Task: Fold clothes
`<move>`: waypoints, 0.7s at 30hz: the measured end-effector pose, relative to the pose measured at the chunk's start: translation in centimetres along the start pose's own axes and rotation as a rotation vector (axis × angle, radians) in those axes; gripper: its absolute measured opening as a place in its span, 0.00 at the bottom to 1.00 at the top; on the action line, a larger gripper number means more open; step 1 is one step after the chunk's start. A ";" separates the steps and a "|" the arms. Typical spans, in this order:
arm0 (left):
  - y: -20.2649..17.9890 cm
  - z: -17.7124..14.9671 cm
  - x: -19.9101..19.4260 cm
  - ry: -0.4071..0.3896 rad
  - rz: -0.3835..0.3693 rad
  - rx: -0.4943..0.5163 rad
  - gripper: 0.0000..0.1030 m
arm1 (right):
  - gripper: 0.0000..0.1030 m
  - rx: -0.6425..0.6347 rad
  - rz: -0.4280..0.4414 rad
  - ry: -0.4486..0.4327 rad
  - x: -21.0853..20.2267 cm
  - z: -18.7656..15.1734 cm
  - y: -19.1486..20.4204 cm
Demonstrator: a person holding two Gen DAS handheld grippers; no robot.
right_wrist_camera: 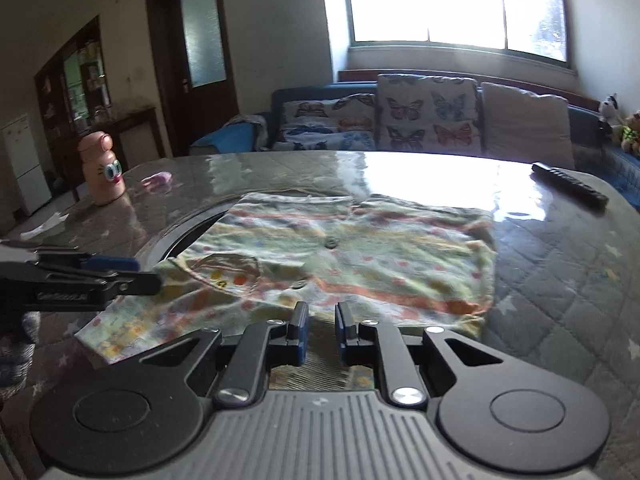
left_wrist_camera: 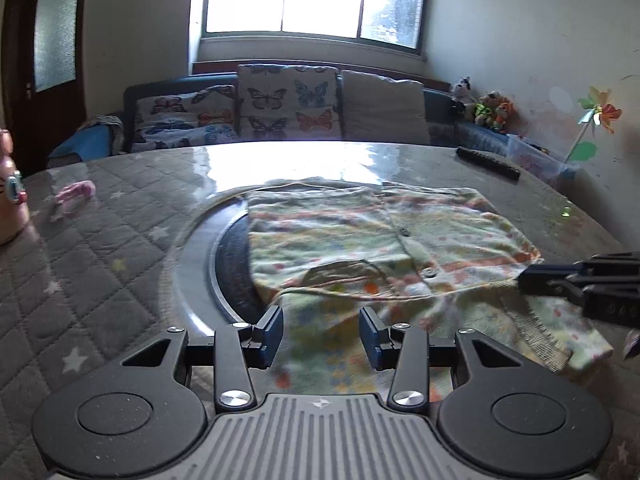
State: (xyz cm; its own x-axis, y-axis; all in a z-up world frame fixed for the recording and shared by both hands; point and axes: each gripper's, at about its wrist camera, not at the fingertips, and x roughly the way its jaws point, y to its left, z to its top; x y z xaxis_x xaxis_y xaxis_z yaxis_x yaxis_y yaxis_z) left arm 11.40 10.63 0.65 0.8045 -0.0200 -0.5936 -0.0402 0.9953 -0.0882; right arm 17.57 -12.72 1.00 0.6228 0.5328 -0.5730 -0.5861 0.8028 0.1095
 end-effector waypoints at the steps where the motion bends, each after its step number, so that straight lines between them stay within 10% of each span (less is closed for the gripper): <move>1: -0.1 0.0 0.4 0.007 -0.003 0.003 0.42 | 0.13 -0.003 0.009 0.013 0.5 -0.1 0.2; 21: 0.1 0.1 2.1 0.042 0.027 0.047 0.38 | 0.22 -0.028 0.041 0.069 1.8 -1.1 0.0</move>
State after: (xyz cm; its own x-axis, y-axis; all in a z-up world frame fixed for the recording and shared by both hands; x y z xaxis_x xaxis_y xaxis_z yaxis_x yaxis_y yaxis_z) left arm 13.14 10.66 -0.52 0.7782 0.0035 -0.6280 -0.0328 0.9988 -0.0351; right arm 18.15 -12.05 -0.94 0.5616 0.5445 -0.6230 -0.6253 0.7724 0.1114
